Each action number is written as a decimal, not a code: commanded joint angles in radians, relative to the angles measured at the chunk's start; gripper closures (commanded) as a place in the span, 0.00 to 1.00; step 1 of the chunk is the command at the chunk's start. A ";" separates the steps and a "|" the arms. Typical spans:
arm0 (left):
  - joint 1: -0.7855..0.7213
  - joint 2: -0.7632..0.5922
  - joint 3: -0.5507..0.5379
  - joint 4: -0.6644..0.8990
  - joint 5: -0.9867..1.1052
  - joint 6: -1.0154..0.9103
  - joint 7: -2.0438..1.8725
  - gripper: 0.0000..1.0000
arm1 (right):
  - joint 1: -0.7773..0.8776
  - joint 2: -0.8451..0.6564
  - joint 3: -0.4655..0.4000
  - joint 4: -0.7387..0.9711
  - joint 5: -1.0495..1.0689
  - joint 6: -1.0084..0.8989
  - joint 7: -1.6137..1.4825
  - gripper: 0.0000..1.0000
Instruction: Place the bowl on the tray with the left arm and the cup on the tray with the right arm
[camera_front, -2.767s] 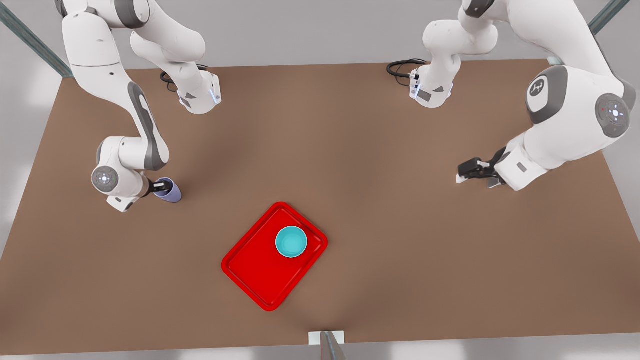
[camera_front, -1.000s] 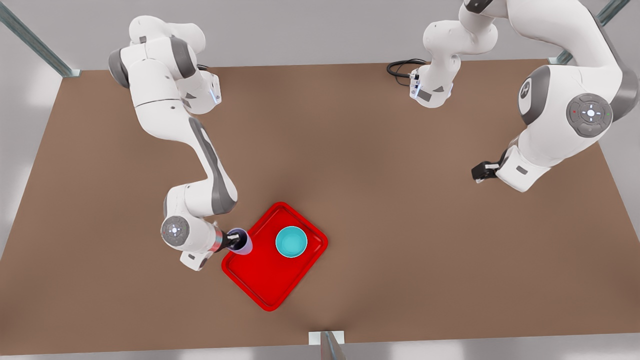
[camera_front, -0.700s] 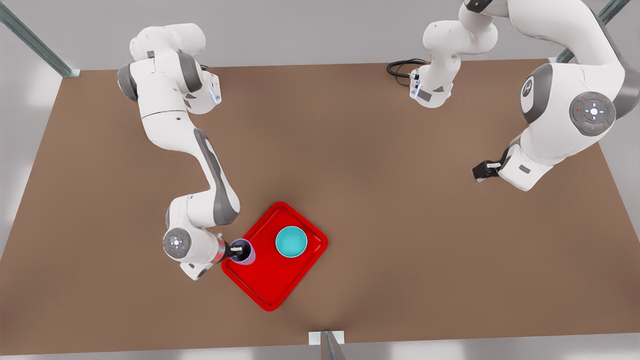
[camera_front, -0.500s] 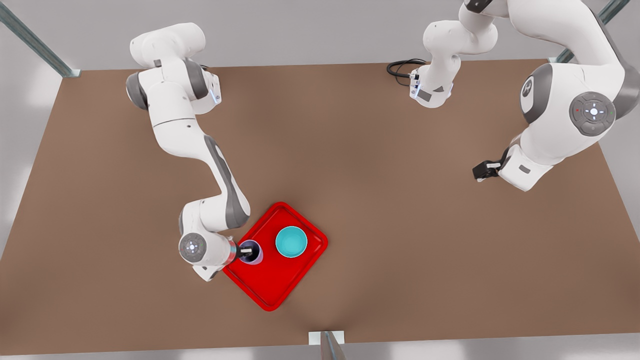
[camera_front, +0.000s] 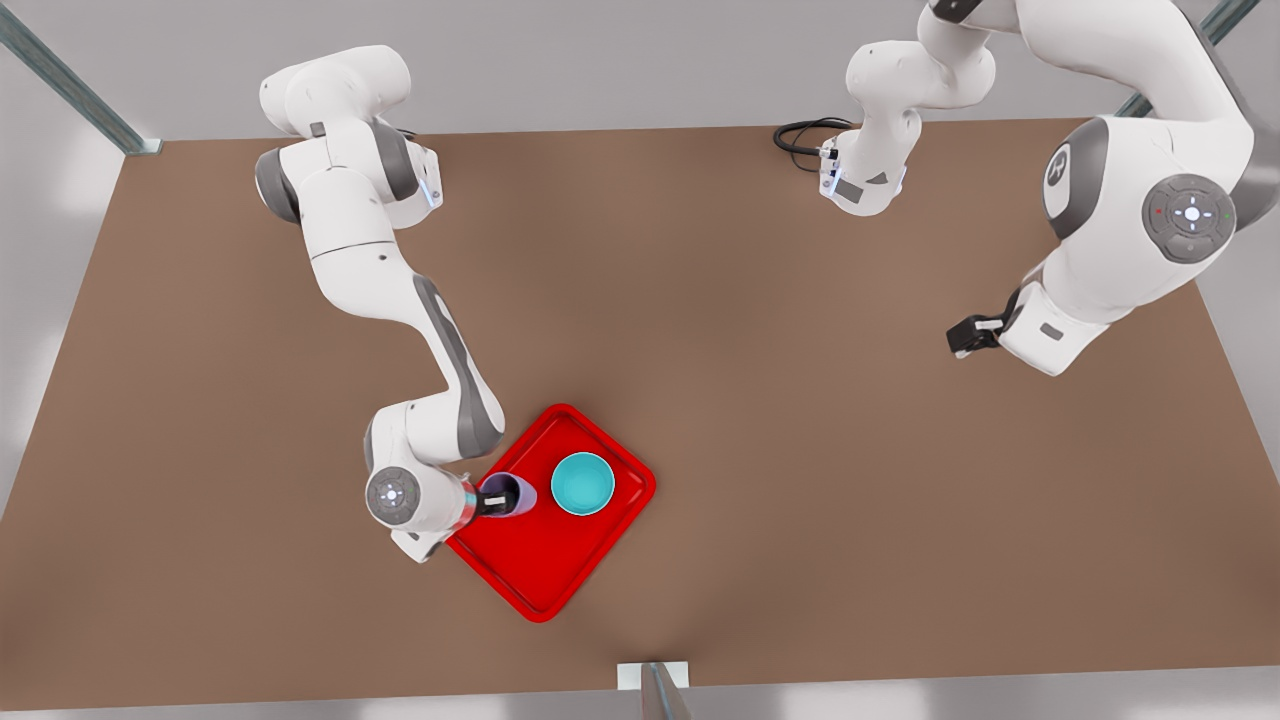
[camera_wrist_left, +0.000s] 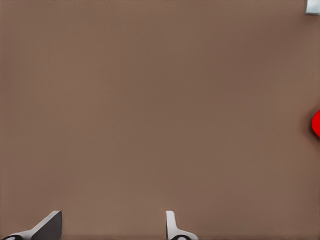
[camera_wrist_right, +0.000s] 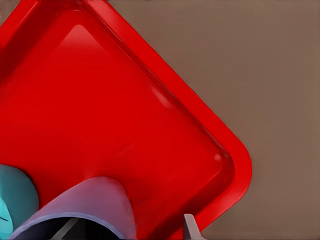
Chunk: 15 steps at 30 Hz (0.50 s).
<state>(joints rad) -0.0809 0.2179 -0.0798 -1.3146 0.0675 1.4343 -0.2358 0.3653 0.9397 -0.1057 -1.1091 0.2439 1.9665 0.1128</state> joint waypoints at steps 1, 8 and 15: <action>0.000 0.000 0.000 0.000 0.000 0.000 0.000 0.00 | 0.001 -0.001 0.000 0.000 0.000 0.000 0.001 0.00; 0.000 0.000 0.000 0.000 0.000 -0.006 0.000 0.00 | 0.001 -0.004 0.003 0.000 0.000 0.020 0.002 0.00; 0.000 -0.002 -0.003 0.000 0.000 -0.008 -0.008 0.00 | -0.002 -0.019 0.003 -0.003 -0.003 0.006 -0.001 0.00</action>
<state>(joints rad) -0.0812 0.2164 -0.0828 -1.3146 0.0674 1.4267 -0.2439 0.3635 0.9143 -0.1028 -1.1148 0.2397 1.9731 0.1120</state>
